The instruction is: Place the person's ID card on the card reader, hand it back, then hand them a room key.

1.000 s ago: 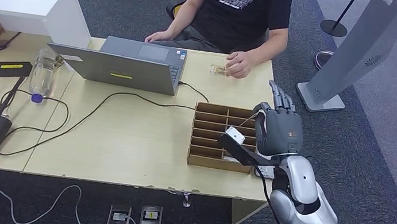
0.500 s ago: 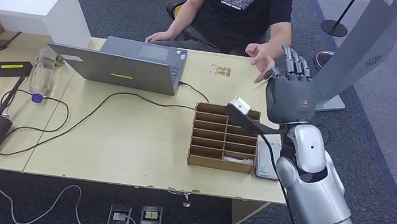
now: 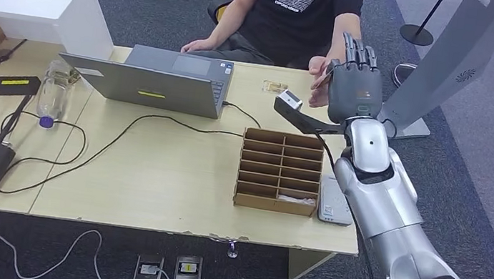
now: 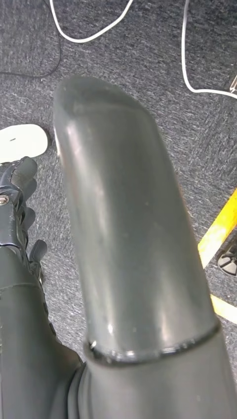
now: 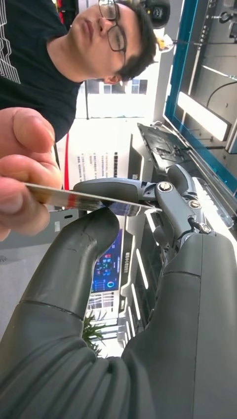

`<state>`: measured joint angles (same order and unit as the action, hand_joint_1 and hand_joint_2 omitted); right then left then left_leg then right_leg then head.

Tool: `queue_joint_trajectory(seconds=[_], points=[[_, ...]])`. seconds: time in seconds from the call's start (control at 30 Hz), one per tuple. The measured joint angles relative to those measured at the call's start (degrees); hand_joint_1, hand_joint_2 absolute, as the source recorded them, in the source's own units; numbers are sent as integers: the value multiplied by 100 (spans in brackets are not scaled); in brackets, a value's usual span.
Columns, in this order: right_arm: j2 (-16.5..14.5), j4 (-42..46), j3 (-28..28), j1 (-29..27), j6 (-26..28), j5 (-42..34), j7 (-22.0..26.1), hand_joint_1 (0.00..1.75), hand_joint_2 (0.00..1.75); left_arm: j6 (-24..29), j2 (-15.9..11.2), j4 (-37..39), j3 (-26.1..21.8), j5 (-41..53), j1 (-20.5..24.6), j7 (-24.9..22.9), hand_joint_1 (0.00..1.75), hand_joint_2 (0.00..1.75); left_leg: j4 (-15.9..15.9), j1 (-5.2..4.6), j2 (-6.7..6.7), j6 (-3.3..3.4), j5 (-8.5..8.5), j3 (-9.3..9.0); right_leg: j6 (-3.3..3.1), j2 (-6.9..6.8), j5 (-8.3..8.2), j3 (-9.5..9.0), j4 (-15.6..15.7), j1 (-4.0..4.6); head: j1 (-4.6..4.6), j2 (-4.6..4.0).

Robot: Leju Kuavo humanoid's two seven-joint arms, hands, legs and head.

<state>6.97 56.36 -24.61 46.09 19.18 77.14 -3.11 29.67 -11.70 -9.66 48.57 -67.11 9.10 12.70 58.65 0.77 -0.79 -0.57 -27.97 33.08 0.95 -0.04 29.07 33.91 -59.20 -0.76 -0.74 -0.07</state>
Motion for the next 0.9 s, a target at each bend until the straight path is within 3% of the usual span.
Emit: queue_joint_trajectory(seconds=[0.3,0.33,0.43,0.47,0.57,0.9], points=[[-271,-1174,-114,320,496,231,-163,175,175,-14,2,0,0,-6,-2,0,0,0,0,0,-1,0,0,0,0,-2,0,0,1,0,1,0],[-280,-1273,-123,328,514,241,-171,150,175,-14,2,0,0,-6,-2,0,0,0,0,0,-1,0,0,0,0,-1,0,0,1,0,0,0],[-302,-1511,-137,343,534,246,-181,21,175,-14,3,0,0,-6,-4,0,0,0,1,0,-1,0,0,0,0,-1,0,0,1,0,0,0],[-308,-1569,-140,346,534,247,-185,1,131,-14,3,0,0,-6,-5,0,0,0,1,0,-1,0,0,0,0,-1,0,0,1,0,0,0],[-315,-1712,-145,356,520,282,-220,0,0,-14,3,0,0,-6,-7,0,0,0,1,0,0,0,0,-1,0,1,0,0,1,0,1,0],[-209,-2103,-127,385,667,-113,45,0,0,-69,13,0,2,13,-10,0,0,0,2,0,2,0,0,-4,0,4,0,3,2,0,2,0]])
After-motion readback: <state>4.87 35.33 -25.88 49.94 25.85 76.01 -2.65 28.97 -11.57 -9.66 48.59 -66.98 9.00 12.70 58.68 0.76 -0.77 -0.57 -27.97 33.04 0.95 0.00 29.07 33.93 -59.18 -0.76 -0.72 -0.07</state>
